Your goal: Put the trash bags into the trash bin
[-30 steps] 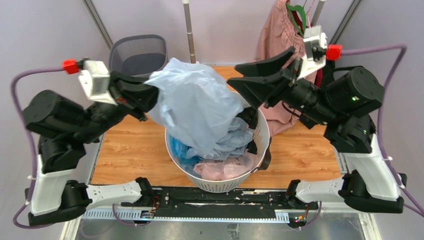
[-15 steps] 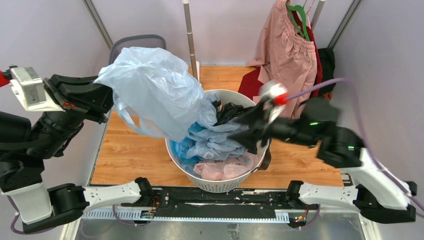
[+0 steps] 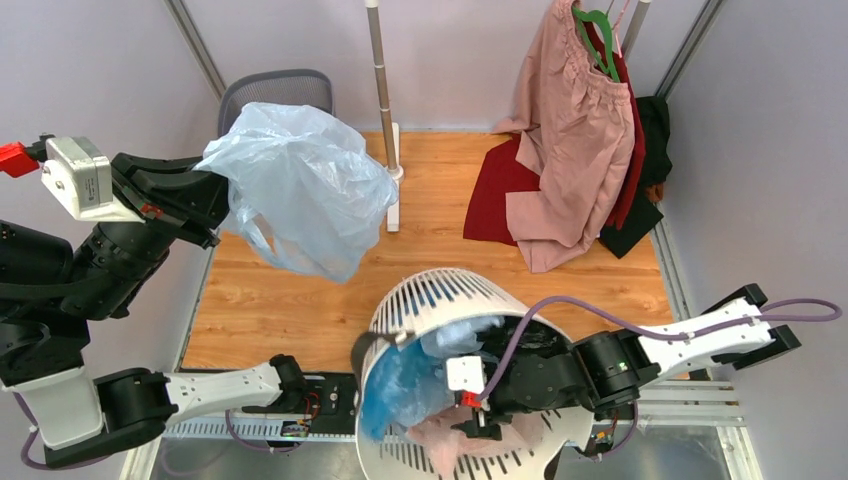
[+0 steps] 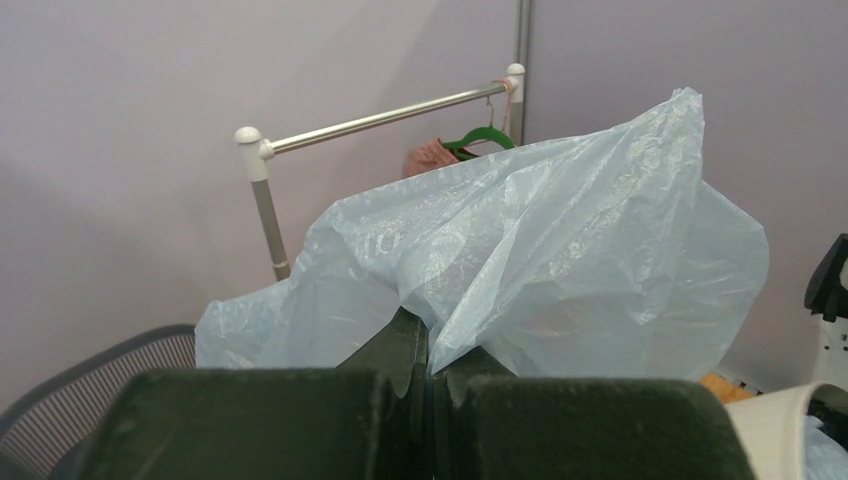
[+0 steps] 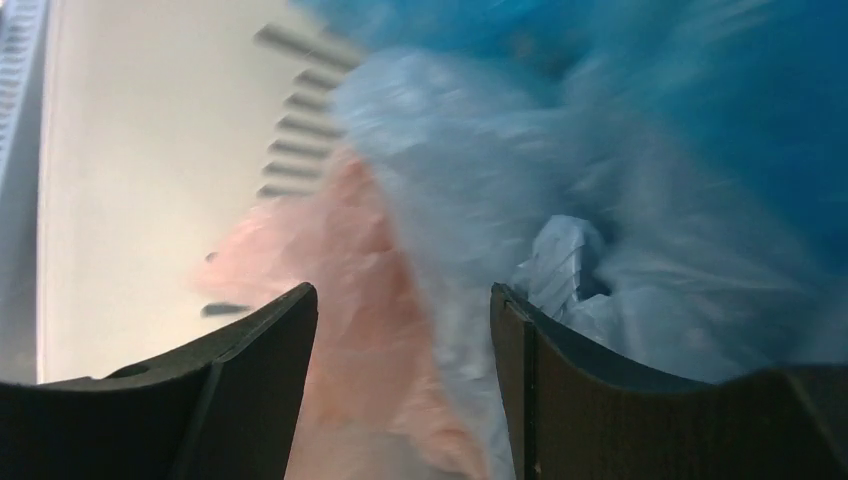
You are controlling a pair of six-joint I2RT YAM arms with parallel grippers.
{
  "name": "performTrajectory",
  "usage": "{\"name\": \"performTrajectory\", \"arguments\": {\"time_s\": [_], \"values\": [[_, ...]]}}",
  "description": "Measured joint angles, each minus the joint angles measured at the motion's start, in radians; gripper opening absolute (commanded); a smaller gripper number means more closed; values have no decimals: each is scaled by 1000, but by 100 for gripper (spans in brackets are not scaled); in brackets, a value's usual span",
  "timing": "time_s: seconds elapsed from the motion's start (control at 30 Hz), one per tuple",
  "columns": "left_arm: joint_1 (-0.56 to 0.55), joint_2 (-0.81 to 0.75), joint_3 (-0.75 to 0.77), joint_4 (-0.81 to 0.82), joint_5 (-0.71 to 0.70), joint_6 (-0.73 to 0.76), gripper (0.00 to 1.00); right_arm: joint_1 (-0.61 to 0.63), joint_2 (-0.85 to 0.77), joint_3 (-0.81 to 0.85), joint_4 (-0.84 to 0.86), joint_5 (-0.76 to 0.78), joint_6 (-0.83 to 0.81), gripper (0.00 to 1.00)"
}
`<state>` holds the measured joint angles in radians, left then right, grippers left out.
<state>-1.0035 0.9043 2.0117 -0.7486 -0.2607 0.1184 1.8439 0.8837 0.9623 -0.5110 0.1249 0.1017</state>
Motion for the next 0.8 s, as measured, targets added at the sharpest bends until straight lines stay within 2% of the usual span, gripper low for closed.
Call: {"name": "performTrajectory", "arguments": {"time_s": [0.17,0.27,0.3,0.33,0.43,0.5,0.57,0.8], "values": [[0,-8,-16,-9,-13,1,0,12,-23,43,20,204,-69,71],[0,-13,-27,-11,-14,0,0,-70,8,100,19,249,-110,70],[0,-13,-28,-11,-13,-2,0,-119,18,112,18,235,-117,70],[0,-13,-28,-11,-13,-3,0,-229,31,124,21,221,-121,69],[0,-16,-29,-12,-13,-8,0,-456,57,134,24,159,-122,69],[0,-22,-33,-12,-13,-14,0,-573,85,145,26,119,-126,69],[0,-29,-36,-13,-13,-18,1,-639,129,172,26,82,-137,70],[0,-64,-48,-17,-17,-22,1,-732,323,372,41,-28,-193,70]]}}
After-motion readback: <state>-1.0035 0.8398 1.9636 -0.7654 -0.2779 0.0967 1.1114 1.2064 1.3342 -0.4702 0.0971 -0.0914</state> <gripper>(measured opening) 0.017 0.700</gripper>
